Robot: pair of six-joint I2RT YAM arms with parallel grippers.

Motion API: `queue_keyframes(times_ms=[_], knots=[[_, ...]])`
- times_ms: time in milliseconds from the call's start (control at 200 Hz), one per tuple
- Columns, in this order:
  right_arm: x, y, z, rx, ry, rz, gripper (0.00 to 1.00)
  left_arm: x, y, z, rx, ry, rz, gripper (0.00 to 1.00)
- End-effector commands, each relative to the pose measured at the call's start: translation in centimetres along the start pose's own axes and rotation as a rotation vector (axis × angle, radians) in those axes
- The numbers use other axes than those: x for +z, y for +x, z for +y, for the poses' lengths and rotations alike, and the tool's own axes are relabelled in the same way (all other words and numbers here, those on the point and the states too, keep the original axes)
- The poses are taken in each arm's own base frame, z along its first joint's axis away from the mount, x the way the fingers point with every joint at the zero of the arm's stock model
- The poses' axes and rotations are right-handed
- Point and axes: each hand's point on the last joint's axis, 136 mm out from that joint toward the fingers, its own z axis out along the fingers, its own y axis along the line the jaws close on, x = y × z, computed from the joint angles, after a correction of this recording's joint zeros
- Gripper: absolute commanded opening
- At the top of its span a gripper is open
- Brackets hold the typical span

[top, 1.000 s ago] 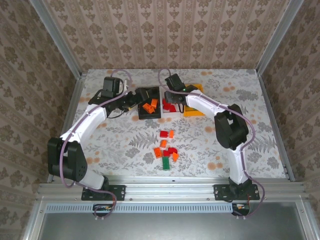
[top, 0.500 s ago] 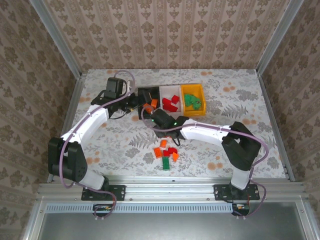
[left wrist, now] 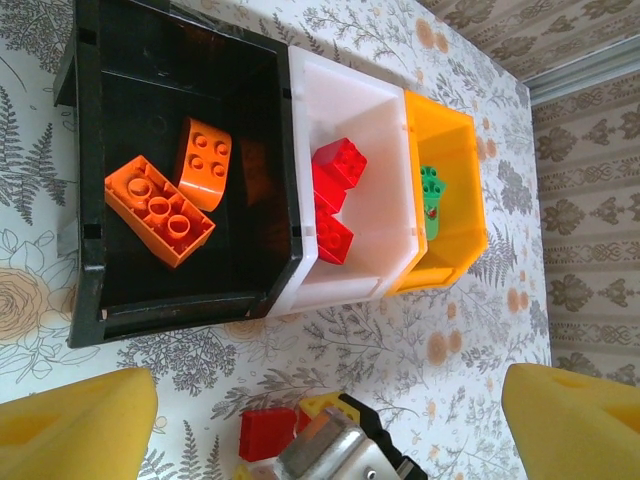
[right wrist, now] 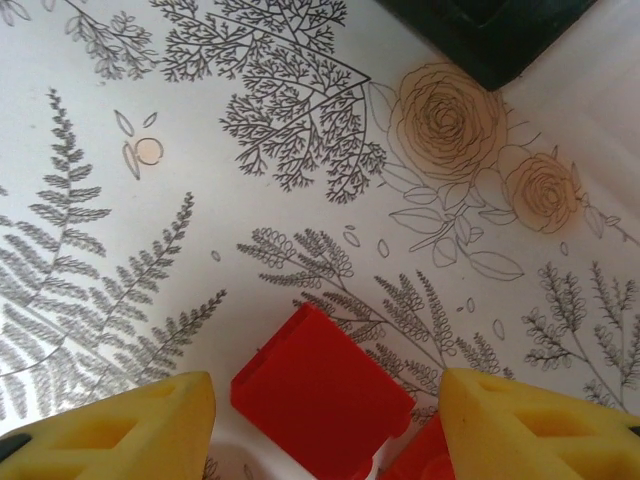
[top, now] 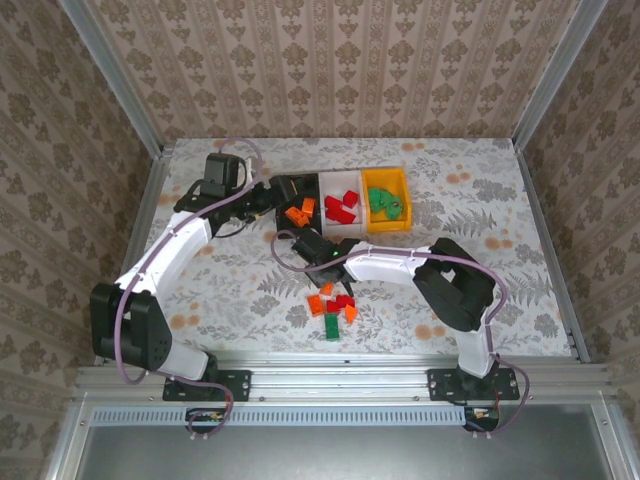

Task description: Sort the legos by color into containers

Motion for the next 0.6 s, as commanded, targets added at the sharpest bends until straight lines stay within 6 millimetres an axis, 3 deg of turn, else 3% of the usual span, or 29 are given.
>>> queue_keyframes(times_ms=[0, 290, 595], knots=[[0.4, 0.3, -1.3, -0.059, 0.105, 0.031, 0.62, -0.5, 0.1, -0.3, 0.011, 0.01, 0.0, 0.92], [1.5, 0.3, -2.6, -0.101, 0.164, 0.051, 0.62, -0.5, 0.0, -0.4, 0.012, 0.015, 0.0, 0.92], [3.1, 0.5, -3.8, 0.106, -0.043, 0.073, 0.56, -0.5, 0.1, -0.4, 0.01, 0.016, 0.004, 0.92]])
